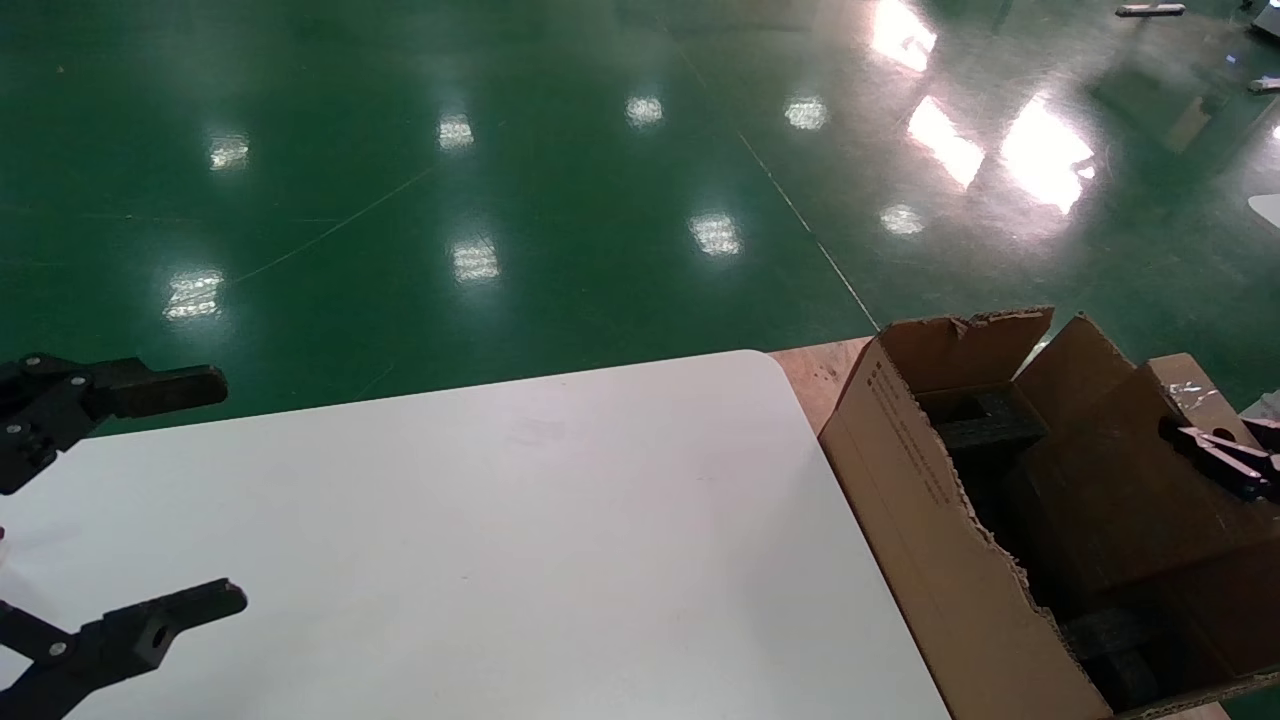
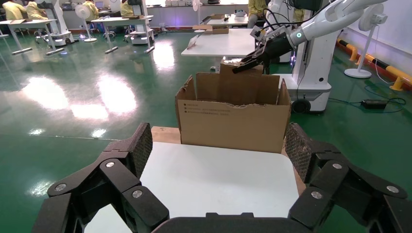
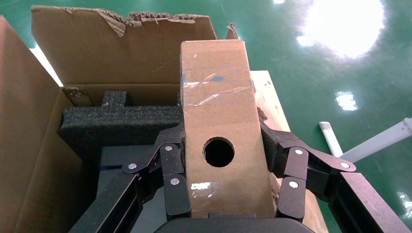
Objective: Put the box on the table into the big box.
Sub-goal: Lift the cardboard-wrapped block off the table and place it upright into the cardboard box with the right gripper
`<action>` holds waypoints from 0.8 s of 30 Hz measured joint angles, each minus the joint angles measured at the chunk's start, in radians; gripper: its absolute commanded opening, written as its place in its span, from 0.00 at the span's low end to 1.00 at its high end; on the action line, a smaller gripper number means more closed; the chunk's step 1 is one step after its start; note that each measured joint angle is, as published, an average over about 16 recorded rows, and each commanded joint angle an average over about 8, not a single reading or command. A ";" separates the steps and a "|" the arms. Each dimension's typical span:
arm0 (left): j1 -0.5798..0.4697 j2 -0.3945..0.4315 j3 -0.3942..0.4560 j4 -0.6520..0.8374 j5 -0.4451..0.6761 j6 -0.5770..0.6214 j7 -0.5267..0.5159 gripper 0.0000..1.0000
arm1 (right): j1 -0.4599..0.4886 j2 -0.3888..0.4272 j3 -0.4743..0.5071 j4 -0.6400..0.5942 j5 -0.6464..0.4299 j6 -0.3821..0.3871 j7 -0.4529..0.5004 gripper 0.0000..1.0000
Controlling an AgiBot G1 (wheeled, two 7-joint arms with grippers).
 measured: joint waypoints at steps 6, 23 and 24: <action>0.000 0.000 0.000 0.000 0.000 0.000 0.000 1.00 | -0.027 -0.032 -0.032 -0.046 0.056 -0.033 -0.007 0.00; 0.000 0.000 0.000 0.000 0.000 0.000 0.000 1.00 | -0.138 -0.122 -0.086 -0.165 0.204 -0.124 -0.004 0.00; 0.000 0.000 0.000 0.000 0.000 0.000 0.000 1.00 | -0.145 -0.126 -0.088 -0.170 0.212 -0.128 -0.004 0.00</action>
